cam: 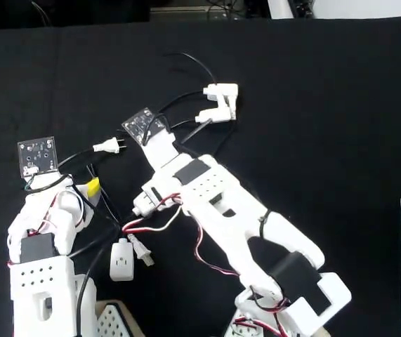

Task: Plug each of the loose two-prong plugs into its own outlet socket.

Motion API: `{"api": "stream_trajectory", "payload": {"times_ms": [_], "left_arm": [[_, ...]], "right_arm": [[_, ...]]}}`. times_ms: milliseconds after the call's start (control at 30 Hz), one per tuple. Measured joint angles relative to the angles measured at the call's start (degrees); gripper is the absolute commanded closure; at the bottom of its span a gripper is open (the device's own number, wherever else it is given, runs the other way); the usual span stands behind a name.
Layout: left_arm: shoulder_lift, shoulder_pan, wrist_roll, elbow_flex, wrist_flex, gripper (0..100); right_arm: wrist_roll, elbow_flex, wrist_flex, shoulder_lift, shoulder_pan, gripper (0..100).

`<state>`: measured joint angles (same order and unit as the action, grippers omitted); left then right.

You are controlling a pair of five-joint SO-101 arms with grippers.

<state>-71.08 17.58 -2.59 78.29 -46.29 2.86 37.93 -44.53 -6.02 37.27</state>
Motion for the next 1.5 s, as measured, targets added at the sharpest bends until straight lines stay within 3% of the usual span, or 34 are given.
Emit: {"api": "stream_trajectory", "payload": {"times_ms": [1067, 1367, 1500], "left_arm": [[0.00, 1.58, 0.00, 0.00, 0.00, 72], [0.00, 1.58, 0.00, 0.00, 0.00, 72], [0.00, 1.58, 0.00, 0.00, 0.00, 72]], "right_arm": [[0.00, 1.67, 1.32, 0.35, -1.05, 98.7], [-0.09, -5.27, 0.97, 0.35, -13.19, 98.6], [-3.78, -7.38, 3.69, 0.44, -19.52, 98.3]]}}
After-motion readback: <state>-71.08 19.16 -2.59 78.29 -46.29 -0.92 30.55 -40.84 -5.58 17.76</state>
